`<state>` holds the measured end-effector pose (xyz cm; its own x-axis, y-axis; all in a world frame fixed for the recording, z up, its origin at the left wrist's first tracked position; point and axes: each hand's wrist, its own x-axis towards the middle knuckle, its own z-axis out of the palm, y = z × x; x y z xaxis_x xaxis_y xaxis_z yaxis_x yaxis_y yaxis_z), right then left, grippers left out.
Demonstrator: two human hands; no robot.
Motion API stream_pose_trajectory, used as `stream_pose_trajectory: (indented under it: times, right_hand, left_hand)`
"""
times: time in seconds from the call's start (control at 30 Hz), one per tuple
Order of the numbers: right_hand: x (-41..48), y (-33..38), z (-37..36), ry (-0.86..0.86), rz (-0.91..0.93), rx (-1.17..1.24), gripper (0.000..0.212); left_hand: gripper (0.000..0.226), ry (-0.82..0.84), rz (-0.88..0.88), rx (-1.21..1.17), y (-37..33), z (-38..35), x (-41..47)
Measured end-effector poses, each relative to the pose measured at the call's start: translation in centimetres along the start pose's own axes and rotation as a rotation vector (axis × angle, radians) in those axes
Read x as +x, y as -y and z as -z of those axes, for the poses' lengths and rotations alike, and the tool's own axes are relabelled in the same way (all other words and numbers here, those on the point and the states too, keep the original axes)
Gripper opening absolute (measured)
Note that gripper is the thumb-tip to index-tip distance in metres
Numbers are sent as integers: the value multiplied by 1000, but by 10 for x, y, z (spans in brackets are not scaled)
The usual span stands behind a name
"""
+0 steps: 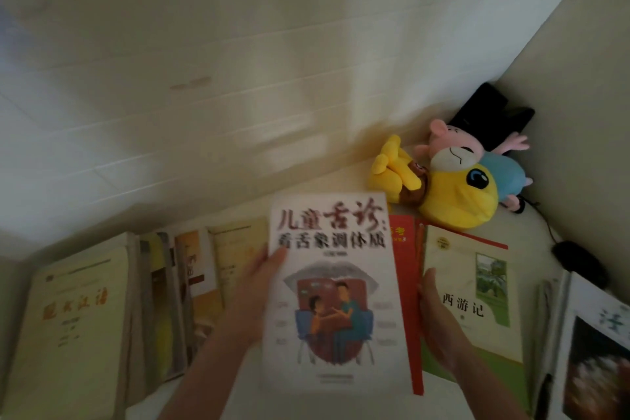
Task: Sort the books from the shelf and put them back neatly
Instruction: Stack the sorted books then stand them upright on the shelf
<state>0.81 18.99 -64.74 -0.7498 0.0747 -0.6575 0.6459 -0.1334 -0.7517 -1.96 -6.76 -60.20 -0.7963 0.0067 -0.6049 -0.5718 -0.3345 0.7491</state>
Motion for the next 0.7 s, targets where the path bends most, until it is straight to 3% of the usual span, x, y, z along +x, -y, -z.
stream_pose_trajectory:
  times: [0.13, 0.2, 0.27, 0.4, 0.47, 0.57, 0.7]
  right_hand:
    - [-3, 0, -2, 66, 31, -87, 70]
    - [-2, -3, -1, 82, 59, -156, 97]
    - [-2, -10, 1, 91, 64, -103, 111]
    - [-7, -20, 6, 120, 92, 62, 90]
    - [-10, -20, 7, 131, 100, 83, 85]
    - [-9, -21, 7, 123, 106, 63, 94]
    - [-13, -18, 10, 153, 130, 49, 86]
  left_hand:
    - [16, -15, -110, 209, 49, -19, 16]
    - [18, -48, -204, 312, 60, -22, 20]
    - [29, -91, -294, 390, 64, -23, 20]
    - [71, -1, -336, 434, 69, -18, 18]
    - [68, 50, -328, 349, 70, -18, 15]
    - [57, 25, -355, 307, 67, -24, 7]
    - [68, -45, -312, 251, 66, -25, -1]
